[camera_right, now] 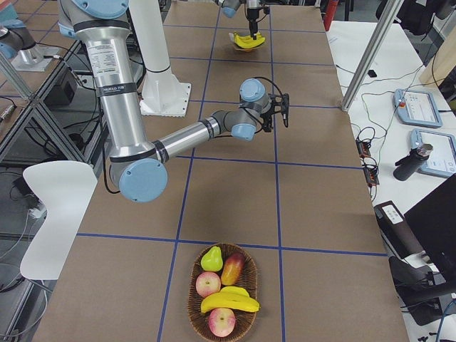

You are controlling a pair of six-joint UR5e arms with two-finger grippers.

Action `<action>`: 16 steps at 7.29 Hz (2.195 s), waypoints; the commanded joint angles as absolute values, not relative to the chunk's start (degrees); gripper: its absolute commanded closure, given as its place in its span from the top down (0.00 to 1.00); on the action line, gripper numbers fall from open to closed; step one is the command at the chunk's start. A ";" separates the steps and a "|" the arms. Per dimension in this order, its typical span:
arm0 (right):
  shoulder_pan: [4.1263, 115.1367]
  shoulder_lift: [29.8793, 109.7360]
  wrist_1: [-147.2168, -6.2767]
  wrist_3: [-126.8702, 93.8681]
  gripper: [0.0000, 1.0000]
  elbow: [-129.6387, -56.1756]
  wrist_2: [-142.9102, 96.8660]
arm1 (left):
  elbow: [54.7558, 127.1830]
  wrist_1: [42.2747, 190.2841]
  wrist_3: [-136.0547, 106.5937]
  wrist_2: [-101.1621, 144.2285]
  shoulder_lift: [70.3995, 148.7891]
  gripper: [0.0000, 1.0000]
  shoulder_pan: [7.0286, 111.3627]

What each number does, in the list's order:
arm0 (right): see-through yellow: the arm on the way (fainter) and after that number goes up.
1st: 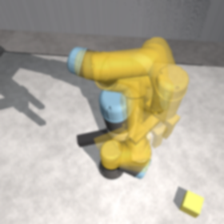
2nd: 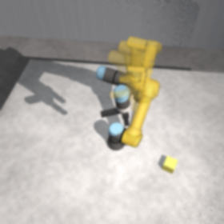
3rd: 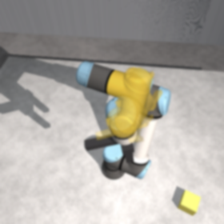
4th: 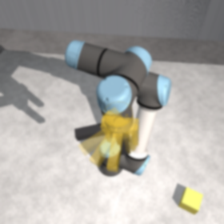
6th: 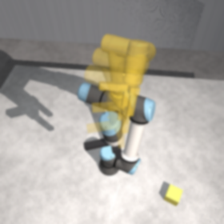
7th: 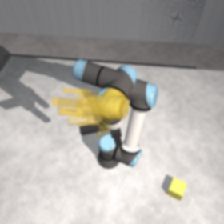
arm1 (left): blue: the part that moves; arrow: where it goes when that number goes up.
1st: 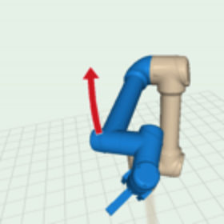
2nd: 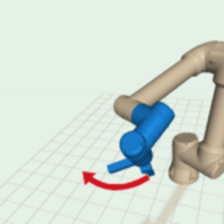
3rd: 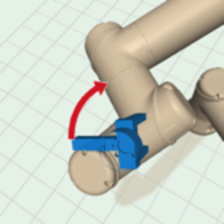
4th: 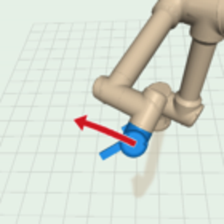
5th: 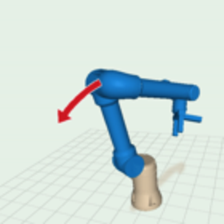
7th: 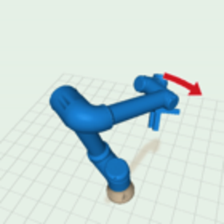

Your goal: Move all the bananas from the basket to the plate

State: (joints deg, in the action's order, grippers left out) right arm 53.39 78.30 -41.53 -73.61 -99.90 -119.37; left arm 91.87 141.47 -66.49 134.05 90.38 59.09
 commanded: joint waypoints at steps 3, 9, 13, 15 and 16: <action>62.02 86.11 -47.09 -53.51 1.00 -97.91 -120.32 | 91.76 131.19 -39.39 134.30 89.47 1.00 70.97; 87.42 92.18 -57.36 -19.46 1.00 -81.30 -131.23 | 92.19 122.87 -27.33 133.42 89.39 1.00 75.76; 92.11 100.87 -67.05 -1.09 0.99 -81.30 -125.97 | 93.16 122.87 -27.60 133.42 89.03 1.00 75.76; 92.37 103.00 -67.41 1.85 0.99 -80.51 -124.46 | 93.34 123.05 -27.69 132.72 88.51 1.00 75.76; 92.37 102.92 -67.33 1.93 0.99 -80.07 -122.02 | 93.77 122.96 -27.77 132.11 88.42 1.00 75.76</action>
State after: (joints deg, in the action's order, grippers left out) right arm 92.32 102.44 -67.24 1.28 -80.59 -124.24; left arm 93.35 122.96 -27.69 132.79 88.64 75.76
